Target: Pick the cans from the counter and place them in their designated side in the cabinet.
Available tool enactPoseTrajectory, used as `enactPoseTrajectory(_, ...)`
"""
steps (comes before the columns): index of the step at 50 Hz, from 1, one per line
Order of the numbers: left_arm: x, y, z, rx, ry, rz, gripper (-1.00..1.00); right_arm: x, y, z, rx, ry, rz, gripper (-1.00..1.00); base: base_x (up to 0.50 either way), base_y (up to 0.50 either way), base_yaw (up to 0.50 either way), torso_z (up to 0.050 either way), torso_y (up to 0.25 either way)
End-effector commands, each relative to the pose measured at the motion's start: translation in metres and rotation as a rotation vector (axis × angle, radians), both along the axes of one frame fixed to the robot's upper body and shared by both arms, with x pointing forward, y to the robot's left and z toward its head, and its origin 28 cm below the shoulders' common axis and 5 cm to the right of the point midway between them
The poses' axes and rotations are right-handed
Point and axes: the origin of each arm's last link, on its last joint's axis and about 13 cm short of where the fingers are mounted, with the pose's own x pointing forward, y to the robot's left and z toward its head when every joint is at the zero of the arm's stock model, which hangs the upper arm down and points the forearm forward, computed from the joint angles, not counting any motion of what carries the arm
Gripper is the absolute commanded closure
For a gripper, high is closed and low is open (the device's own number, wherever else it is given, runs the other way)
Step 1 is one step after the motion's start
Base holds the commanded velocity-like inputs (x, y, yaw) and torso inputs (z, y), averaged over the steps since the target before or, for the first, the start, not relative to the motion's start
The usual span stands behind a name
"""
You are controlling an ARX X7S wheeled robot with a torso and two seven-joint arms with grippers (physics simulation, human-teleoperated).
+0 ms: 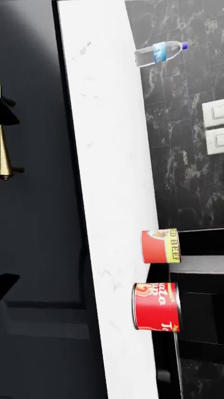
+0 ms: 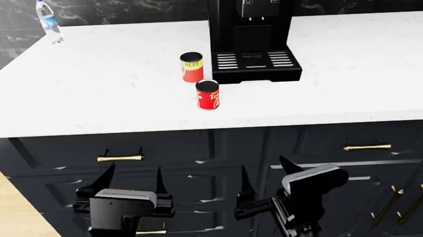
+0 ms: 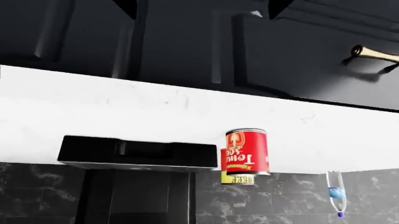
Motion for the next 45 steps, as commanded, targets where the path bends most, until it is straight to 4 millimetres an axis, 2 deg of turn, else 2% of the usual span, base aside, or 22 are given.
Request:
enactPoseTrajectory(1,0.012,0.012,0.029,0.058,-0.015,-0.096,-1.0,0.011,0.002,0.038,-0.09,0.006,0.115,-1.0,0.0,0.0,0.0,0.0,0.0)
enactPoseTrajectory(13,0.021,0.02,0.069,0.076,-0.026,-0.165,-1.0,0.037,-0.001,0.094,-0.127,-0.045,0.175,-1.0,0.0,0.0,0.0,0.0,0.0)
enactPoseTrajectory(23,0.028,0.028,0.084,0.065,-0.055,-0.137,-1.0,0.052,-0.005,0.129,-0.139,-0.075,0.154,-1.0,0.0,0.0,0.0,0.0,0.0)
enactPoseTrajectory(31,0.032,0.032,0.093,0.065,-0.074,-0.12,-1.0,0.067,0.0,0.143,-0.088,-0.052,0.136,-1.0,0.0,0.0,0.0,0.0,0.0)
enactPoseTrajectory(45,0.035,0.038,0.108,0.082,-0.107,-0.095,-1.0,0.099,0.007,0.141,-0.025,0.12,0.176,-1.0,0.0,0.0,0.0,0.0,0.0)
